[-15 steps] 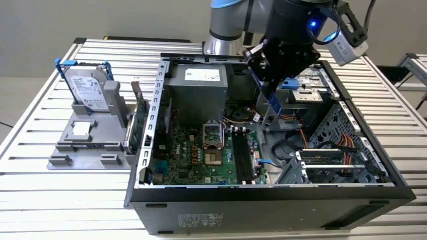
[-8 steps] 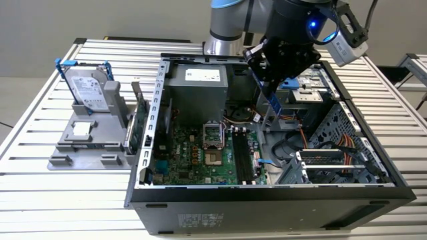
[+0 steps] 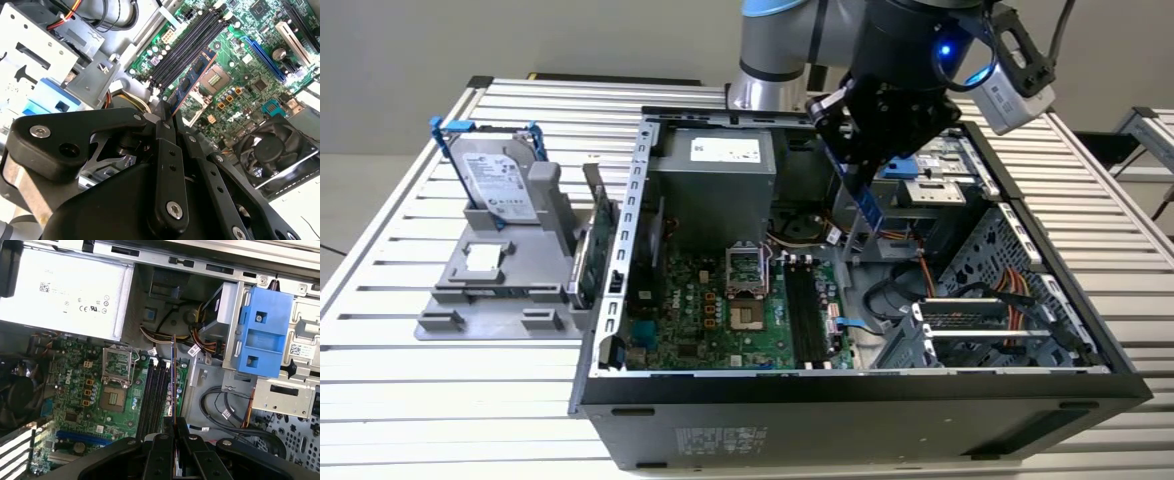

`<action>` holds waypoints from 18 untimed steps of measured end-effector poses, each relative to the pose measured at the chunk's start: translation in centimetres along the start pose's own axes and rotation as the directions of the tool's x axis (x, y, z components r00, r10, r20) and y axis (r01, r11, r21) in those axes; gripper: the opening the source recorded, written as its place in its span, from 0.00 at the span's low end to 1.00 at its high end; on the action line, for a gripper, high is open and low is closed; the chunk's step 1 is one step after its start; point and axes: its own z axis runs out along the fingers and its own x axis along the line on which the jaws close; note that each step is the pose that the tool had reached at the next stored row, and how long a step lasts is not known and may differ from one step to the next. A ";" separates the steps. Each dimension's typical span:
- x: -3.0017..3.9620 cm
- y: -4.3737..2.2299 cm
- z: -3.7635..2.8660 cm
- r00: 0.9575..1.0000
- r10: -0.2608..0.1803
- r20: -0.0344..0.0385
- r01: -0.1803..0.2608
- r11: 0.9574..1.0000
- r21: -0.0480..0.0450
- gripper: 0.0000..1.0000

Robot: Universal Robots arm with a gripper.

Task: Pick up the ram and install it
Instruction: 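Insert the ram into the slot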

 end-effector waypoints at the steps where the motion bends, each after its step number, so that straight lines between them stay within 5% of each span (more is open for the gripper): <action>1: 0.00 0.00 0.03 1.000 0.000 0.000 0.000 1.000 0.000 0.00; 18: -0.50 -0.11 0.65 1.000 0.002 0.000 -0.002 1.000 0.000 0.00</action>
